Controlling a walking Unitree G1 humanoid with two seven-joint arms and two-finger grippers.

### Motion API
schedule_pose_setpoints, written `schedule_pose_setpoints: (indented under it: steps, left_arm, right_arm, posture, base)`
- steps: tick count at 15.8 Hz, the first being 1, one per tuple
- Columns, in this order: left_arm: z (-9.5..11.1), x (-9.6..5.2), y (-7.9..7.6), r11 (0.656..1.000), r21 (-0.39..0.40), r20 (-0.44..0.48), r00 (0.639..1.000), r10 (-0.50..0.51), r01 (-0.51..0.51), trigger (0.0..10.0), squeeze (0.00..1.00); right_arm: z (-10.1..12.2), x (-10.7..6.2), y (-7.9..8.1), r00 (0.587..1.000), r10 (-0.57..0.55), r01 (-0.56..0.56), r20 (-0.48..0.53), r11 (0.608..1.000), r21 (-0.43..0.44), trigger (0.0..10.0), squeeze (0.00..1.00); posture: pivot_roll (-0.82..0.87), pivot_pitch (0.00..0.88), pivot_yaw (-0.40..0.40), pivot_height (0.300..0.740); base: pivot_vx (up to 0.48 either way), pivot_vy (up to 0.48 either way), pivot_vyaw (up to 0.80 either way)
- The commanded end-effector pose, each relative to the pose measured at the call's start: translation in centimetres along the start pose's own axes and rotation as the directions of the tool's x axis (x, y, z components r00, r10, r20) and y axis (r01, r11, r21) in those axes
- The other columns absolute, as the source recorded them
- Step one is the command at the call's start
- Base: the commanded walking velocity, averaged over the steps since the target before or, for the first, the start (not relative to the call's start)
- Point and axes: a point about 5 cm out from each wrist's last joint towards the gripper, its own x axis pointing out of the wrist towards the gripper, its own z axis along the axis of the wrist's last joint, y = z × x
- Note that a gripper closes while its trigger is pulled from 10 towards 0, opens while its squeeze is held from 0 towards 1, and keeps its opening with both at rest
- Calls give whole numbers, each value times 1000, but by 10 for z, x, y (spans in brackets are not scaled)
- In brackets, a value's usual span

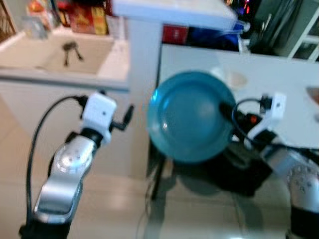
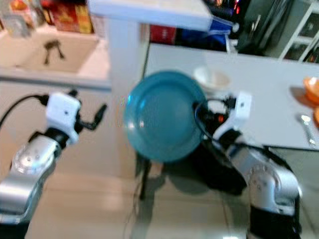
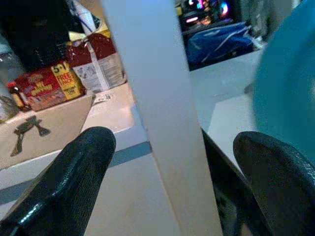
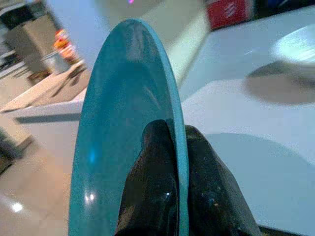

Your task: Setting the table

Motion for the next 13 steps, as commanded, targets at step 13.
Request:
schedule_pose_setpoints:
  steps: [13]
  left_arm:
    - [3,7,-11,997,-63,-6,999,-35,34,10000,0]
  right_arm:
    - [-25,22,0,981,-148,183,-125,923,339,10000,0]
  posture:
    - [10,29,-43,740]
  base:
    - [198,0,-168]
